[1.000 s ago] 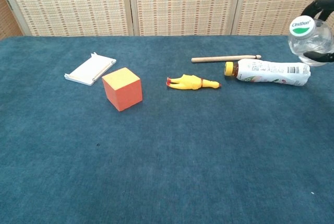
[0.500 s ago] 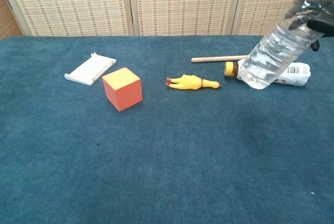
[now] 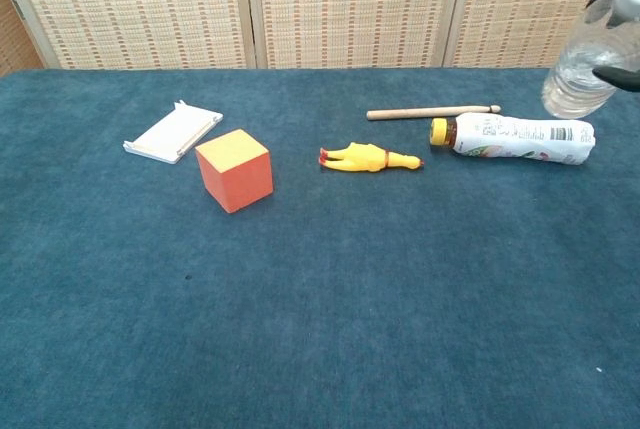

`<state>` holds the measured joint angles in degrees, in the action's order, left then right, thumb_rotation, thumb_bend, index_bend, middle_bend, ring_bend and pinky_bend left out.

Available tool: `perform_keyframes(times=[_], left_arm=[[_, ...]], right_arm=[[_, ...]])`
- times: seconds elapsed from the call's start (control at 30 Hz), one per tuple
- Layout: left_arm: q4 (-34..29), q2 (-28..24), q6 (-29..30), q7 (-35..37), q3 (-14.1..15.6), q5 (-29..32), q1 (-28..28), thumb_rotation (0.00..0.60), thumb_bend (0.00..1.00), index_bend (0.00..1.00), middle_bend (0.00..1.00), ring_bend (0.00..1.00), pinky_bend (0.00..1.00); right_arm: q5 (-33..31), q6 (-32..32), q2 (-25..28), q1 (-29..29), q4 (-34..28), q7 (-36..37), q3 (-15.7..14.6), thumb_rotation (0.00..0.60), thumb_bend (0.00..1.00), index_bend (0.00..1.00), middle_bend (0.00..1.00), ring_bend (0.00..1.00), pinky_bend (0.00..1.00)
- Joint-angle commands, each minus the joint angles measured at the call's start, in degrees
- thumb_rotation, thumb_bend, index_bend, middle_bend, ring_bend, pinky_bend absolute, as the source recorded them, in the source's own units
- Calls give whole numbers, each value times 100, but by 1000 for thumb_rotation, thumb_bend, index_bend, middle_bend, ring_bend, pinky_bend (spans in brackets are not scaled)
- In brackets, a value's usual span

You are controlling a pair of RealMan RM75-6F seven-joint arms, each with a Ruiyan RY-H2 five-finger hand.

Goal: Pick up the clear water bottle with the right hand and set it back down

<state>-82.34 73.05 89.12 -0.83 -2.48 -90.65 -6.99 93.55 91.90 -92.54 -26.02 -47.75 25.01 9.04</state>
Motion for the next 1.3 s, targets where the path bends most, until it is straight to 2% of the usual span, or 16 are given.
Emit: perform_keyframes(times=[0.03, 0.17, 0.27, 0.33, 0.47, 0.53, 0.63, 0.7, 0.8, 0.9, 0.97, 1.17, 1.3], left_arm=[[-9, -4, -7, 14, -2, 8, -2, 600, 353, 56, 35, 97, 306], [3, -1, -8, 11, -5, 19, -2, 600, 351, 57, 35, 97, 306], [-9, -8, -20, 17, -4, 27, -5, 600, 352, 58, 35, 97, 306], [4, -2, -10, -3, -3, 22, -3, 600, 352, 58, 35, 98, 306], [-18, -8, -44, -7, 4, 39, -8, 600, 351, 59, 35, 97, 306], [-31, -16, -33, -25, 12, 27, -3, 600, 351, 60, 35, 98, 306], [-26, -5, -43, -42, 1, 44, -10, 600, 351, 60, 35, 97, 306], [-40, -5, -73, -58, 6, 59, -16, 600, 350, 61, 35, 97, 306], [-34, 4, -97, -103, 16, 55, -25, 600, 351, 60, 35, 98, 305], [-49, 4, -123, -130, 33, 55, -28, 600, 351, 60, 36, 97, 306], [-61, 1, -125, -124, 39, 47, -29, 600, 351, 61, 36, 97, 306], [-71, 4, -160, -155, 43, 59, -42, 600, 351, 71, 36, 97, 306], [-58, 13, -180, -192, 48, 68, -47, 600, 351, 73, 35, 98, 306]], right_arm=[[50, 551, -644, 30, 976, -1648, 29, 600, 452, 827, 763, 641, 653], [63, -157, -108, 34, -181, -159, -319, 600, 452, 828, 763, 642, 654], [193, -319, 305, -30, -905, 506, -468, 600, 452, 828, 763, 642, 654], [240, -465, 657, -59, -1634, 1285, -588, 600, 453, 828, 763, 642, 655], [153, -960, 1338, -148, -2638, 2386, -759, 600, 452, 828, 763, 642, 655], [31, -1076, 1469, -177, -2773, 2340, -684, 600, 452, 828, 763, 642, 655], [-127, -1026, 1438, -198, -2867, 1824, -458, 600, 452, 828, 764, 642, 654], [-91, -957, 1533, -225, -3163, 1582, -362, 600, 452, 828, 764, 643, 654], [-80, -977, 1785, -234, -3694, 1325, -301, 600, 453, 828, 763, 644, 655], [-203, -1063, 1884, -189, -3848, 1085, -287, 600, 452, 828, 763, 644, 655], [-376, -1209, 1844, -154, -3729, 1048, -306, 600, 452, 828, 763, 644, 655], [-1053, -1890, 1331, -148, -2665, 1152, -275, 600, 453, 828, 764, 644, 656], [-912, -1860, 1206, -164, -2511, 1298, -265, 600, 452, 828, 764, 644, 658]])
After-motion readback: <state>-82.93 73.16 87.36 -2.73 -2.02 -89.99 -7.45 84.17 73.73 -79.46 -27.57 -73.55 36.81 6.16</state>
